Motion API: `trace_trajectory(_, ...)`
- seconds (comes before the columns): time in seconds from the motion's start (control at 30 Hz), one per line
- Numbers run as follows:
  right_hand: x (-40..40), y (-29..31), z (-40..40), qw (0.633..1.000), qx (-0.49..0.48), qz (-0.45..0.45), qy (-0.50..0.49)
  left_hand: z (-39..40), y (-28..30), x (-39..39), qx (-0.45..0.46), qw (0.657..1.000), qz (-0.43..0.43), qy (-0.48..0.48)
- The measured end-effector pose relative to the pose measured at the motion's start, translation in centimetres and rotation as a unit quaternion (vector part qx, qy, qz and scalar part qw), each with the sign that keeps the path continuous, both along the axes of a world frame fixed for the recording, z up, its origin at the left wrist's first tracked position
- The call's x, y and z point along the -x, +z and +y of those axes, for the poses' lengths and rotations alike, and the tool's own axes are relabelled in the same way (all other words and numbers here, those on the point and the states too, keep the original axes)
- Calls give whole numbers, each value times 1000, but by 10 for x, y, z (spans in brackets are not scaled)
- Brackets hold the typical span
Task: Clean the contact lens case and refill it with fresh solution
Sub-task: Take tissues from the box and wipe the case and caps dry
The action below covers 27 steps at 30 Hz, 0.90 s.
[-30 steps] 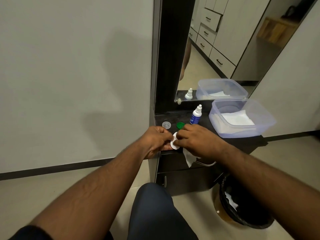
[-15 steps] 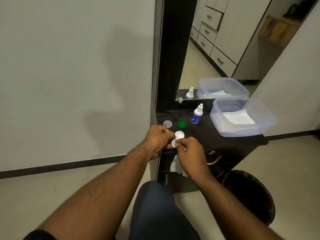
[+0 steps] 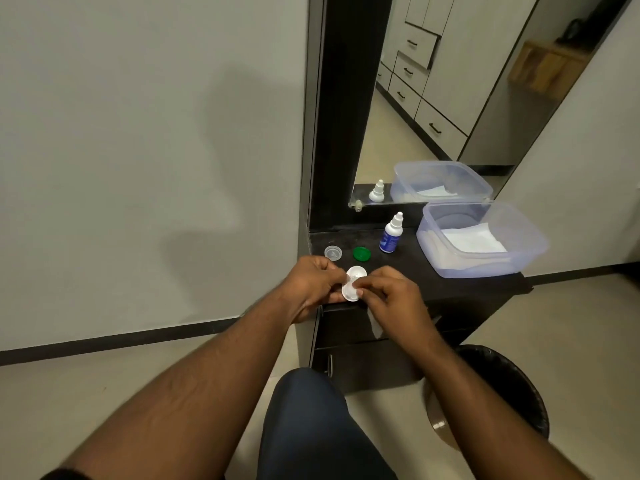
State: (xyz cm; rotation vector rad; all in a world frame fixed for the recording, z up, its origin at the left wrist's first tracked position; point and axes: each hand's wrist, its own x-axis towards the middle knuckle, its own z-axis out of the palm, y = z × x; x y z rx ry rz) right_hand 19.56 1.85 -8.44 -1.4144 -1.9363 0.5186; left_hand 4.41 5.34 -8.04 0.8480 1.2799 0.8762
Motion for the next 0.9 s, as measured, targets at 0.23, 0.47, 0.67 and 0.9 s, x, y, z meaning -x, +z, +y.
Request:
trace_trajectory(0.23,6,-1,11,994,-69,-78,13,3,2,4,19,999,-13,-28)
trace_trajectory(0.47,13,-16,15,993,-99,-65,-9,5,4,6,38,998,-33,-42)
trace_trajectory(0.67,1,-4,29,968,-132,-147,154,4,6,7,41,998,-41,-34)
trace_trajectory(0.9,-3,3,33,933,-186,-243,189,3,7,7,51,997,-52,-21)
